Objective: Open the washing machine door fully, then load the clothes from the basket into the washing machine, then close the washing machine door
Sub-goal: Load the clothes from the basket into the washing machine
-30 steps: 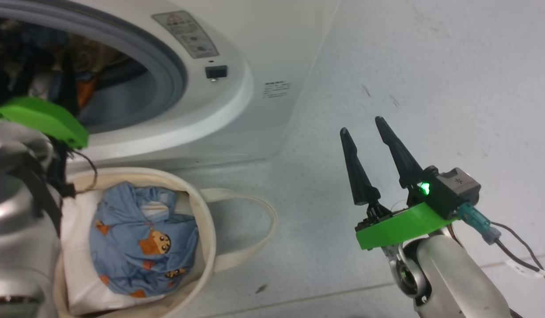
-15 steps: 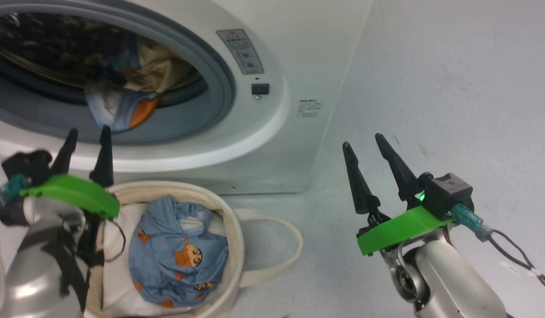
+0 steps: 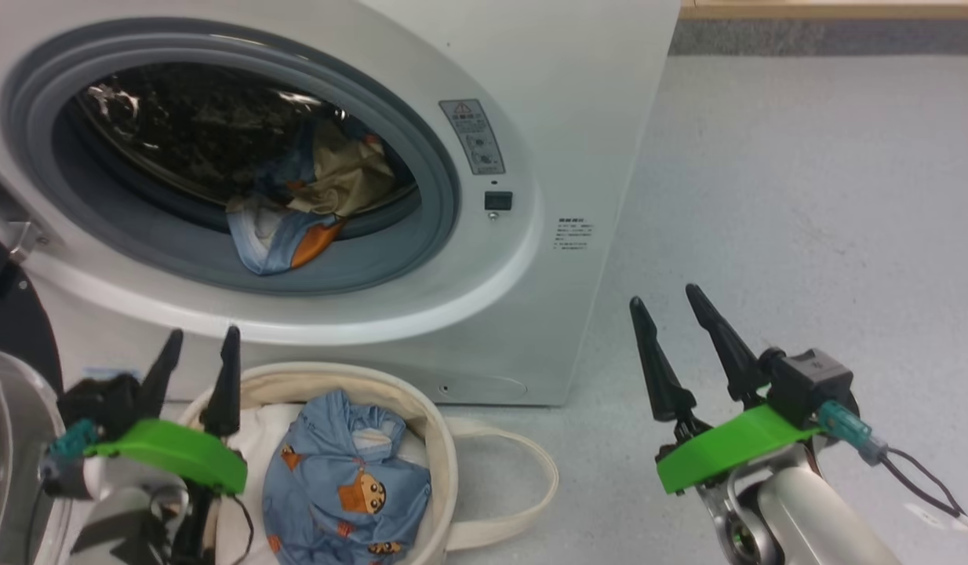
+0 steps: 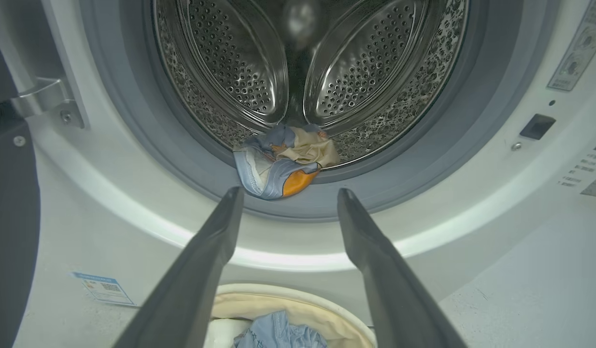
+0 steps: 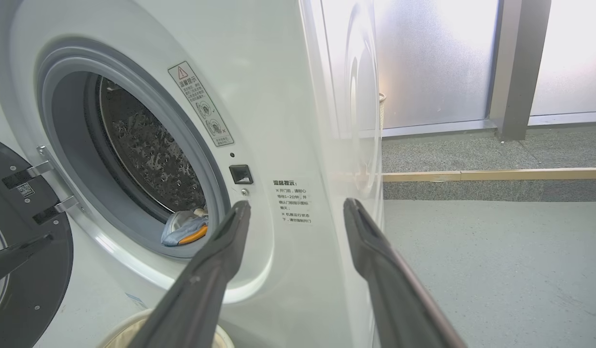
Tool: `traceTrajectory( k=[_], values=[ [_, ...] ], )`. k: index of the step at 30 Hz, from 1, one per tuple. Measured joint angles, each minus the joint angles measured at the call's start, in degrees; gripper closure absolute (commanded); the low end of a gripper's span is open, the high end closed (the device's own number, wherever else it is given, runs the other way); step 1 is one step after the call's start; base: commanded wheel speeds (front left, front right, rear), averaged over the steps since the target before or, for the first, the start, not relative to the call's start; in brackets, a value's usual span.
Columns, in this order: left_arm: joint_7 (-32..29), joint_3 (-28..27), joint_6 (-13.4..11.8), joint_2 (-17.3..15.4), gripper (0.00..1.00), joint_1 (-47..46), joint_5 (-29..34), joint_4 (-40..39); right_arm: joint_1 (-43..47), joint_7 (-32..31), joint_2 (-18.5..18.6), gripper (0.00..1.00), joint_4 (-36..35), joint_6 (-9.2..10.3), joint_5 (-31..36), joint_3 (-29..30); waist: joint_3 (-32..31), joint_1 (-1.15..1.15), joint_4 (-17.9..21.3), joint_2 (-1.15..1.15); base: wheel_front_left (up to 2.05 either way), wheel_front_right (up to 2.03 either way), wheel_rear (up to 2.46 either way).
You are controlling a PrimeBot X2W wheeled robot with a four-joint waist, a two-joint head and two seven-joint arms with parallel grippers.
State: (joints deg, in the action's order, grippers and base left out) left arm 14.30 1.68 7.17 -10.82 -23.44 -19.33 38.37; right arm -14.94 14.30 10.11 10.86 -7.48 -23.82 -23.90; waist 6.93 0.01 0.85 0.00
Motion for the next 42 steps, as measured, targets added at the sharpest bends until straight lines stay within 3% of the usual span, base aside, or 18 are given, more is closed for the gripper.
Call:
traceTrajectory(
  k=[32, 42],
  values=[
    [0.0, -0.7, 0.0, 0.5, 0.00, 2.0, -1.5, -2.7, 0.6, 0.0, 1.1, 0.00, -1.1, 0.00, -0.5, 0.3, 0.7, -0.02, 1.5, 0.00, 0.00, 0.00, 0.00],
    [0.0, 1.1, 0.0, -2.3, 0.00, -8.7, -1.5, 6.5, -0.7, 0.0, 0.6, 0.00, -3.9, 0.00, 1.8, 0.1, 5.9, -0.02, 5.3, 0.00, 0.00, 0.00, 0.00]
  ],
)
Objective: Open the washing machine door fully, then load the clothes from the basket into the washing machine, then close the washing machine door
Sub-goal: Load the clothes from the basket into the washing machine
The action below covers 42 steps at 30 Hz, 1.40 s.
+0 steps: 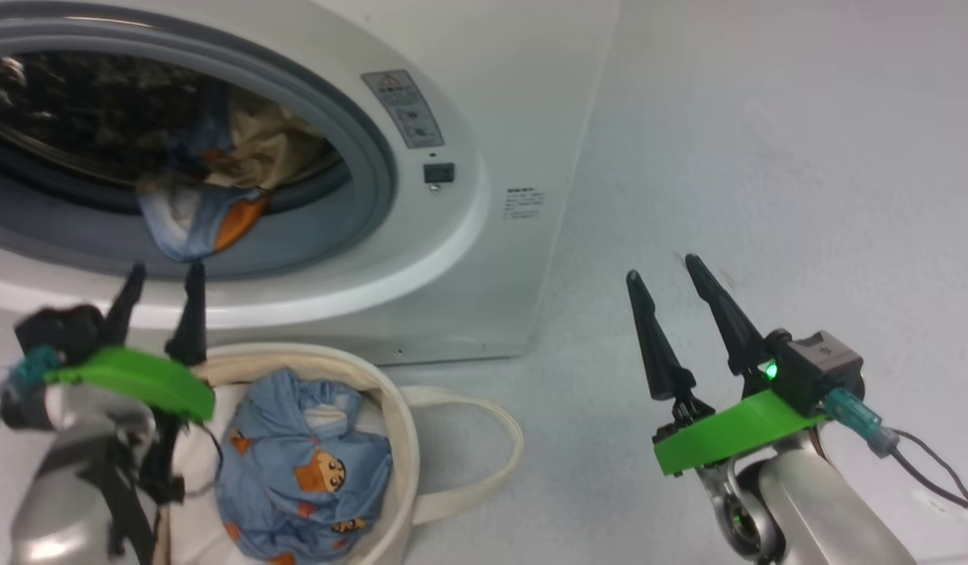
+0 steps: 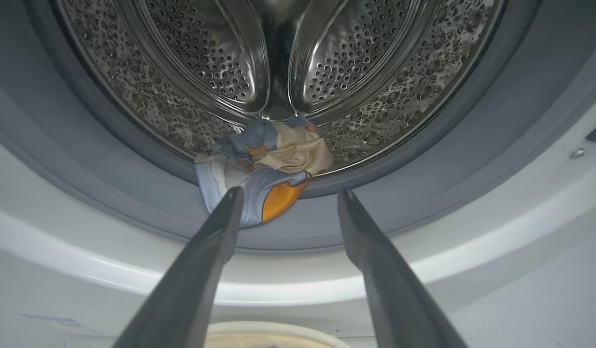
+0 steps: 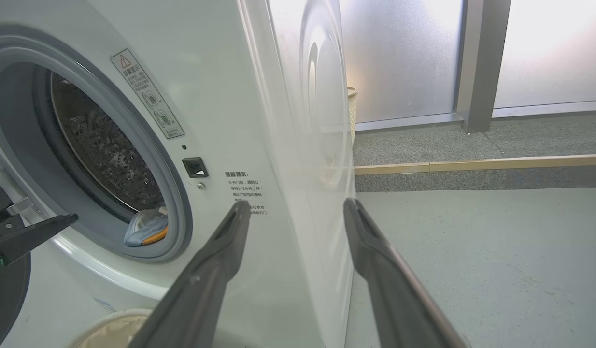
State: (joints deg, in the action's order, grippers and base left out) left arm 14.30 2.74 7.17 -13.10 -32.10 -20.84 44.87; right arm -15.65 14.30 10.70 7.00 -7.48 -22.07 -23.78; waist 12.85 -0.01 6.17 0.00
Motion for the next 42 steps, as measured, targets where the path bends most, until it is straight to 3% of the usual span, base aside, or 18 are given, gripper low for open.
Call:
traceTrajectory(
  k=[18, 23, 30, 31, 32, 33, 42],
  values=[
    [0.0, 3.1, 0.0, -5.2, 0.00, -21.7, 0.3, 21.7, -3.9, 0.0, -2.2, 0.00, -3.8, 0.00, 4.6, 1.1, 13.3, 0.00, 5.1, 0.00, 0.00, 0.00, 0.00],
    [-1.0, 3.8, -1.3, -5.4, 0.00, -24.2, 0.9, 27.0, -4.1, 0.0, -2.8, 0.00, -4.1, 0.00, 4.9, 1.4, 14.5, 0.01, 6.0, 0.00, 0.00, 0.00, 0.00],
    [-3.7, 4.9, -2.1, -5.0, 0.00, -26.1, 1.1, 28.7, -4.1, 0.0, -3.0, 0.00, -4.3, 0.00, 5.4, 1.4, 14.3, 0.01, 5.6, 0.00, 0.00, 0.00, 0.00],
    [-3.7, 5.1, -2.0, -5.0, 0.04, -26.1, 1.1, 28.8, -4.1, 0.0, -3.0, 0.00, -4.3, 0.00, 5.4, 1.4, 14.2, 0.01, 5.5, 0.00, 0.00, 0.00, 0.00],
    [-3.6, 5.3, -2.0, -4.9, 0.83, -26.1, 1.1, 28.9, -4.1, 0.0, -3.0, 0.00, -4.3, 0.00, 5.4, 1.4, 14.1, 0.01, 5.4, 0.00, 0.00, 0.00, 0.00],
    [-3.6, 5.4, -1.9, -4.8, 1.00, -26.1, 1.1, 29.1, -4.1, 0.0, -3.0, 0.00, -4.3, 0.00, 5.4, 1.4, 14.0, 0.01, 5.3, 0.00, 0.00, 0.00, 0.00],
    [-1.6, 7.0, -0.6, -4.1, 1.00, -26.2, 1.1, 29.4, -4.2, 0.0, -3.0, 0.00, -3.9, 0.00, 5.3, 1.4, 12.6, 0.01, 4.7, 0.00, 0.00, 0.00, 0.00]
  ],
)
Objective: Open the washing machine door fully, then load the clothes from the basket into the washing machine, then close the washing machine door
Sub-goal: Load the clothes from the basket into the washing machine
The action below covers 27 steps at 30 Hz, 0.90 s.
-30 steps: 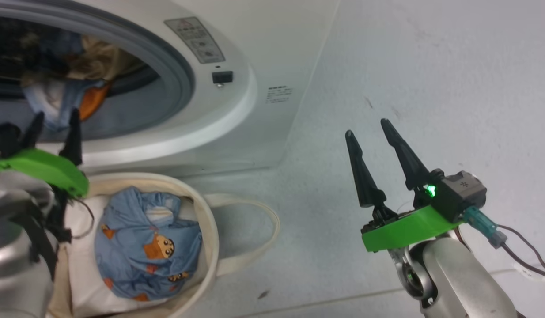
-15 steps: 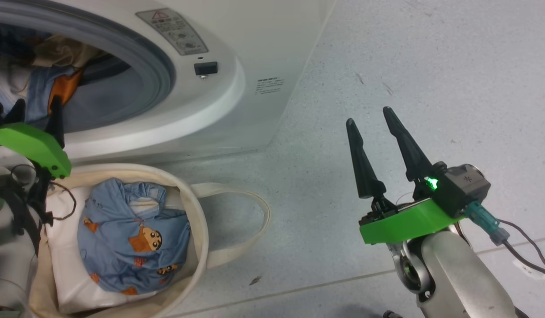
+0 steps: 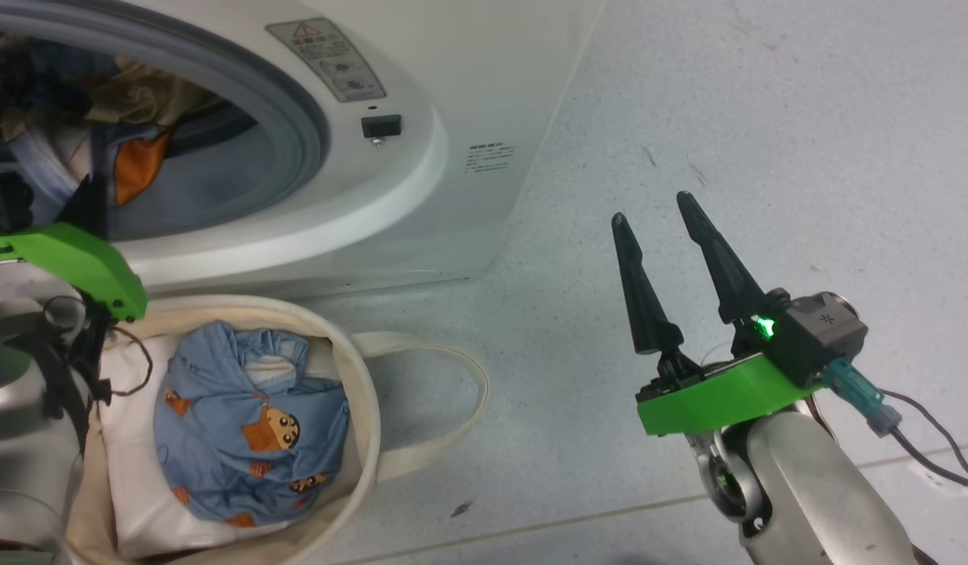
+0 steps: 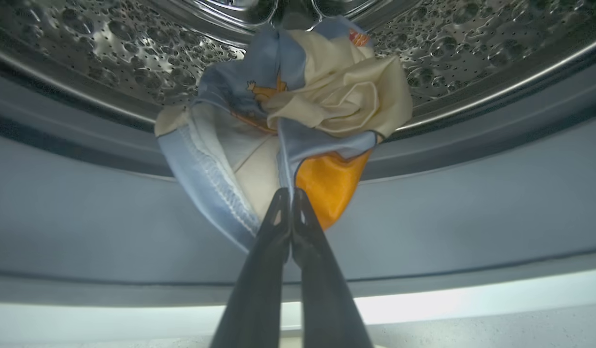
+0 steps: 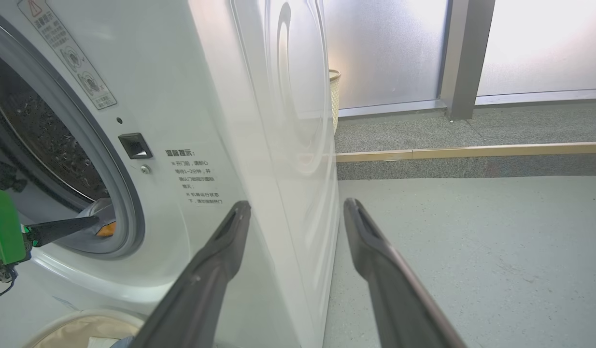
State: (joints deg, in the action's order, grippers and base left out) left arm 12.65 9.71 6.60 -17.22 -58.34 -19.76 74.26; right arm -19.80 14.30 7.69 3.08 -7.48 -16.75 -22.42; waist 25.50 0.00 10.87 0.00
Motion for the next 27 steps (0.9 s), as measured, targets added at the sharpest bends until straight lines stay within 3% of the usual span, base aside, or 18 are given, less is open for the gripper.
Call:
traceTrajectory(
  k=[13, 22, 27],
  values=[
    [1.6, 2.5, 0.1, -0.6, 1.00, -6.0, 2.0, -4.2, 0.0, 0.0, 0.0, 0.00, -0.8, 0.00, 0.0, -0.1, 1.6, 0.01, 0.7, 0.00, 0.00, 0.00, 0.00],
    [1.7, 0.6, -0.1, -2.6, 1.00, -9.4, 3.2, -15.3, 0.0, 0.0, -0.3, 0.00, -2.9, 0.00, 1.1, 1.3, 6.5, -0.01, 2.5, 0.00, 0.00, 0.00, 0.00],
    [2.0, -5.2, -1.4, -3.1, 1.00, -9.3, 3.6, -25.8, 0.0, 0.0, -0.9, 0.00, -3.9, 0.00, 1.9, 2.2, 9.1, -0.01, 3.2, 0.00, 0.00, 0.00, 0.00]
  ],
)
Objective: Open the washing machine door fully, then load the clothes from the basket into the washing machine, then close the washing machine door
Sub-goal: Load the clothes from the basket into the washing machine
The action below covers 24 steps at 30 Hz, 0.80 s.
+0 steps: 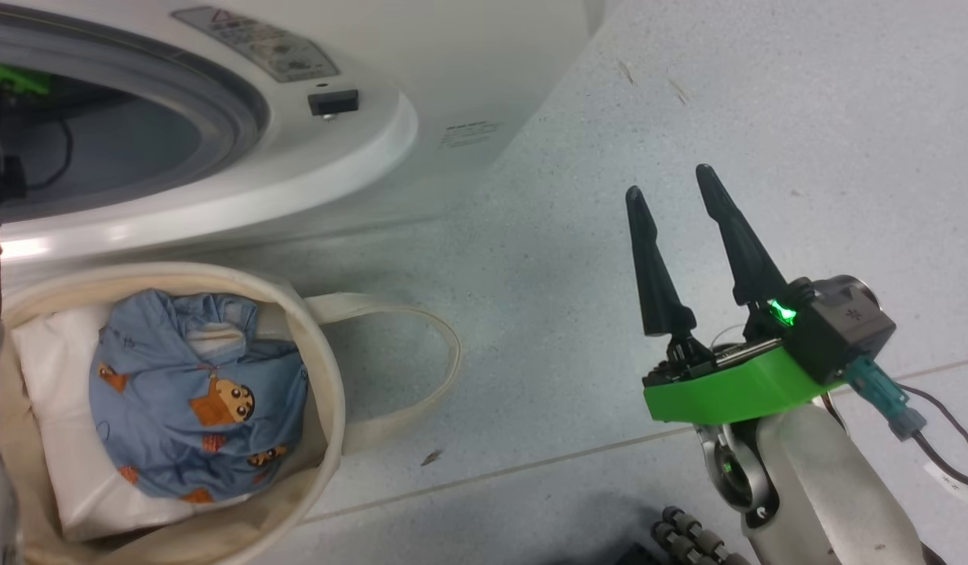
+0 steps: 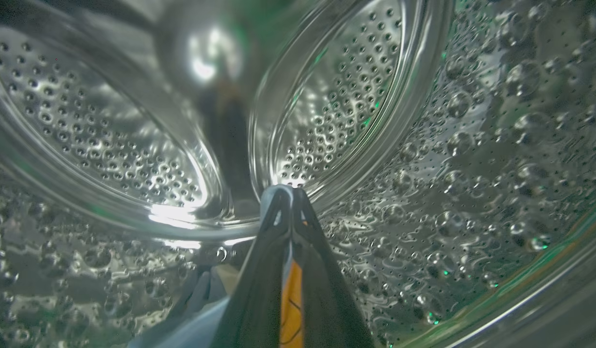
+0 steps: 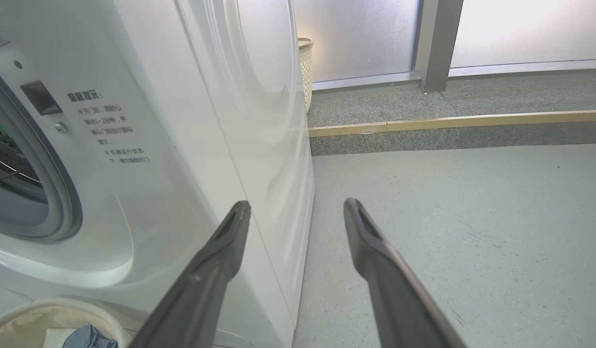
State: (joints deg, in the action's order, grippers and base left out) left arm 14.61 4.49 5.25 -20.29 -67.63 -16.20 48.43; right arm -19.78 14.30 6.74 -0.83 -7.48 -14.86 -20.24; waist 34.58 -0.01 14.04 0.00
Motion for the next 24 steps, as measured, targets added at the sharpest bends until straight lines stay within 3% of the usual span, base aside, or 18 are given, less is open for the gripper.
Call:
traceTrajectory(
  k=[2, 3, 4, 10, 14, 24],
  values=[
    [0.1, -1.2, 0.1, 0.3, 0.98, 0.5, 0.4, 0.0, 0.0, 0.0, -0.3, 0.00, 0.0, 0.00, 0.2, 0.1, 0.4, 0.00, 0.2, 0.00, 0.00, 0.00, 0.00],
    [0.1, -1.6, 0.2, 0.5, 0.65, 1.1, 0.6, 0.1, 0.0, 0.0, -0.4, 0.00, 0.1, 0.00, 0.2, 0.1, 0.4, 0.00, 0.2, 0.00, 0.00, 0.00, 0.00],
    [0.1, -2.0, 0.5, 0.7, 0.00, 1.7, 0.5, 0.7, 0.0, 0.0, -0.5, 0.00, 0.1, 0.00, 0.2, 0.1, 0.3, 0.01, 0.2, 0.00, 0.00, 0.00, 0.00],
    [0.1, -0.8, 1.4, 2.0, 0.00, 2.2, 1.5, 12.6, 0.0, 0.0, -0.5, 0.00, 0.6, 0.00, 0.2, 0.0, -0.7, 0.01, 0.0, 0.00, 0.00, 0.00, 0.00],
    [-4.7, 1.2, 1.8, 3.4, 0.00, 0.1, 1.8, 22.8, 0.0, 0.0, -0.5, 0.00, 1.4, 0.00, -0.2, -0.2, -2.5, 0.01, -0.4, 0.00, 0.00, 0.00, 0.00],
    [-2.1, 2.6, 1.9, 5.8, 0.00, 0.5, 0.2, 25.1, -0.1, 0.0, 0.4, 0.00, 4.5, 0.00, -2.5, -1.8, -8.2, 0.02, -1.6, 0.00, 0.00, 0.00, 0.00]
  ],
)
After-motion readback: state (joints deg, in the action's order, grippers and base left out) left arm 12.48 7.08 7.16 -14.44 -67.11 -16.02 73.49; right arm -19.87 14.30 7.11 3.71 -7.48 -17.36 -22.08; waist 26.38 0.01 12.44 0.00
